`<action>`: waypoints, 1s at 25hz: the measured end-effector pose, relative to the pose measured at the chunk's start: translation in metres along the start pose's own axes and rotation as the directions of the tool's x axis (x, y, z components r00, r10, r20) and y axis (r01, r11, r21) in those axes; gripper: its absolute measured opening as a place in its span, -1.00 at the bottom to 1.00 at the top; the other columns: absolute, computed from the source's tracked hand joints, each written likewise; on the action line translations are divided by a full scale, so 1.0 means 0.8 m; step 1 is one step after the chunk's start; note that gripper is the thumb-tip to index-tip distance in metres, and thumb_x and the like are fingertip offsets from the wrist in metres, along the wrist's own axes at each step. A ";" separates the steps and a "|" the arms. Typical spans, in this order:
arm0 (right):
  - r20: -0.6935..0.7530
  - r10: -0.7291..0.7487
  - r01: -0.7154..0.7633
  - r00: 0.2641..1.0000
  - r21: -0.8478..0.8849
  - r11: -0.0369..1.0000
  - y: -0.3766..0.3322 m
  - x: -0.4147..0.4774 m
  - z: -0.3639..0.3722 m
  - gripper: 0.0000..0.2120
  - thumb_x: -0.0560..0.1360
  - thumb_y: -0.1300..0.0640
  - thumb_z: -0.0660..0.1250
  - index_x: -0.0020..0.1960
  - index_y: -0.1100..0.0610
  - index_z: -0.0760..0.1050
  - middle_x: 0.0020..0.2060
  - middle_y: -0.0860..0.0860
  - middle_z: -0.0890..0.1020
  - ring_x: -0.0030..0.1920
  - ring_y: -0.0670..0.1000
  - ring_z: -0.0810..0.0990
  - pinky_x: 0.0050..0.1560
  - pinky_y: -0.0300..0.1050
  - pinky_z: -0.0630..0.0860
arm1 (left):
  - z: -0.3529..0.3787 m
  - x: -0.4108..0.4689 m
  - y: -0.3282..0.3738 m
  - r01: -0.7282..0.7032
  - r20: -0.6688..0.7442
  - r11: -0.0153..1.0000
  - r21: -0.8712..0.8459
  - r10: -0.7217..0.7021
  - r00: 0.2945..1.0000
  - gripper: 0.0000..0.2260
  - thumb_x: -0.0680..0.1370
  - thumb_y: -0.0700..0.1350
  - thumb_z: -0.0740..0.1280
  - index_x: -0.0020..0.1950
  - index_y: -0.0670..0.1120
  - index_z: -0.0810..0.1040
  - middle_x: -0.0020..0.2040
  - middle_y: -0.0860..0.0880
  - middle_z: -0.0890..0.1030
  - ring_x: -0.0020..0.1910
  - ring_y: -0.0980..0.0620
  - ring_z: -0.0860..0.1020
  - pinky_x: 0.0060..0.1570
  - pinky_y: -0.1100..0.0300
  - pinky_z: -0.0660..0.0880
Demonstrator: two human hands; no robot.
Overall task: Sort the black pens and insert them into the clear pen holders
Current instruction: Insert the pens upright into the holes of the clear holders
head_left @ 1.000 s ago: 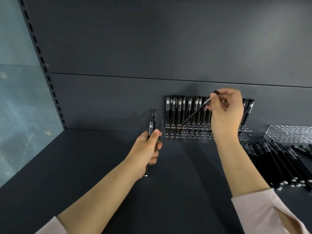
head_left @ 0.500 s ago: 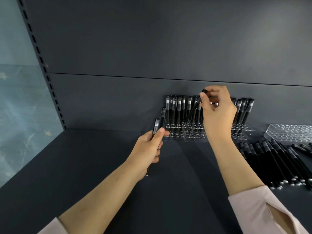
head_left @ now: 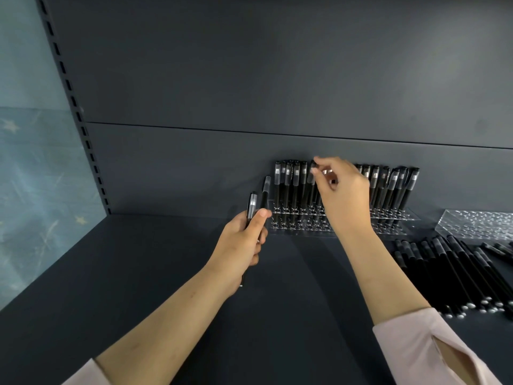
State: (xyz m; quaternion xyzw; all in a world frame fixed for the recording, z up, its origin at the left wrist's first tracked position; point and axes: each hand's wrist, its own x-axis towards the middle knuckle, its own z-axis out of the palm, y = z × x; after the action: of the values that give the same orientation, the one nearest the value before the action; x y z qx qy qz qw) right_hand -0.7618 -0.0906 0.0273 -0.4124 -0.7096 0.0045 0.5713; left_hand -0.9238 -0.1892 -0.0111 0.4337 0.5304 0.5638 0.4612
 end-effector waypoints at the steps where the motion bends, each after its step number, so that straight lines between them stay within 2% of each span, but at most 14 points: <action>1: 0.046 -0.006 0.008 0.999 -0.040 0.999 0.004 -0.001 0.002 -0.77 0.56 0.19 0.33 0.21 0.14 0.57 -0.09 -0.04 0.59 -0.20 -0.16 0.49 -0.12 -0.28 0.54 | 0.000 0.000 0.000 -0.008 0.008 1.000 0.008 0.008 1.000 -0.76 0.63 0.07 0.21 0.12 -0.01 0.58 -0.37 0.07 0.40 -0.51 0.18 0.23 -0.53 0.31 0.20; 5: 0.162 0.025 -0.009 0.986 -0.099 0.995 0.010 -0.005 0.004 -0.68 0.58 0.17 0.28 0.33 0.10 0.51 -0.01 -0.02 0.56 -0.12 -0.08 0.52 -0.01 -0.24 0.47 | 0.001 -0.001 -0.002 -0.024 0.036 0.999 0.025 0.023 0.999 -0.76 0.63 0.08 0.21 0.05 0.01 0.62 -0.35 0.08 0.41 -0.50 0.18 0.24 -0.52 0.31 0.20; 7: 0.141 0.038 -0.032 0.989 -0.050 0.998 0.005 -0.005 0.001 -0.69 0.59 0.15 0.26 0.32 0.10 0.51 -0.03 -0.05 0.55 -0.13 -0.13 0.51 -0.02 -0.30 0.47 | 0.001 -0.001 -0.002 -0.030 0.055 0.999 0.027 0.028 0.998 -0.76 0.63 0.08 0.21 0.05 0.01 0.63 -0.36 0.08 0.41 -0.50 0.17 0.24 -0.52 0.31 0.20; 9: 0.139 0.125 -0.135 0.982 0.065 0.989 -0.008 -0.003 -0.005 -0.74 0.60 0.10 0.24 0.27 0.06 0.54 -0.06 -0.09 0.58 -0.14 -0.17 0.53 -0.08 -0.39 0.47 | 0.002 -0.001 -0.002 -0.034 0.079 0.999 0.014 0.033 0.996 -0.75 0.63 0.08 0.22 0.06 -0.01 0.63 -0.37 0.09 0.41 -0.49 0.17 0.23 -0.53 0.31 0.18; 12: 0.337 0.263 -0.372 0.904 0.319 0.872 -0.026 0.001 -0.015 -0.83 0.60 0.08 0.25 0.10 0.01 0.60 -0.12 -0.06 0.66 -0.15 -0.13 0.61 -0.09 -0.21 0.60 | 0.003 -0.002 -0.001 -0.026 0.119 1.000 -0.005 0.027 0.993 -0.74 0.63 0.07 0.21 0.07 -0.03 0.62 -0.39 0.09 0.40 -0.48 0.16 0.22 -0.53 0.30 0.15; 15: 0.470 0.293 -0.512 0.832 0.450 0.732 -0.032 -0.001 -0.019 -0.85 0.55 0.17 0.34 0.11 0.07 0.57 -0.08 0.08 0.67 -0.14 -0.03 0.65 -0.12 -0.14 0.62 | 0.005 -0.005 0.002 -0.023 0.151 1.000 -0.010 0.025 0.988 -0.74 0.64 0.07 0.20 0.09 -0.04 0.61 -0.39 0.09 0.40 -0.48 0.15 0.20 -0.52 0.28 0.12; 19: 0.555 0.351 -0.639 0.754 0.500 0.584 -0.034 -0.002 -0.018 -0.76 0.53 0.25 0.35 0.19 0.16 0.44 -0.08 0.11 0.66 -0.13 0.00 0.66 -0.06 -0.11 0.63 | 0.006 -0.006 0.004 -0.015 0.180 1.000 -0.008 0.016 0.984 -0.72 0.63 0.07 0.19 0.10 -0.06 0.60 -0.40 0.09 0.40 -0.48 0.14 0.19 -0.52 0.28 0.12; 23: 0.539 0.405 -0.668 0.739 0.507 0.545 -0.032 -0.004 -0.014 -0.72 0.52 0.31 0.36 0.20 0.21 0.42 -0.17 0.09 0.60 -0.20 -0.04 0.65 -0.04 -0.15 0.63 | 0.007 -0.007 0.002 -0.004 0.207 1.000 0.013 0.001 0.978 -0.72 0.63 0.08 0.19 0.10 -0.04 0.61 -0.40 0.09 0.39 -0.48 0.15 0.19 -0.50 0.26 0.12; 25: 0.541 0.423 -0.685 0.727 0.537 0.492 -0.032 -0.004 -0.015 -0.73 0.51 0.34 0.36 0.19 0.25 0.45 -0.15 0.11 0.58 -0.19 -0.05 0.65 -0.06 -0.17 0.63 | 0.007 -0.007 0.002 0.001 0.218 1.000 0.011 -0.003 0.976 -0.72 0.63 0.08 0.19 0.10 -0.04 0.61 -0.40 0.08 0.39 -0.49 0.15 0.19 -0.51 0.26 0.12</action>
State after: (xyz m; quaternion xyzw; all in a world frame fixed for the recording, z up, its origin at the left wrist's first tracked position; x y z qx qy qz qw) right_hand -0.7670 -0.1151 0.0413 -0.3619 -0.5619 0.5332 0.5187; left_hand -0.9170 -0.1938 -0.0091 0.4949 0.4800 0.5094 0.5149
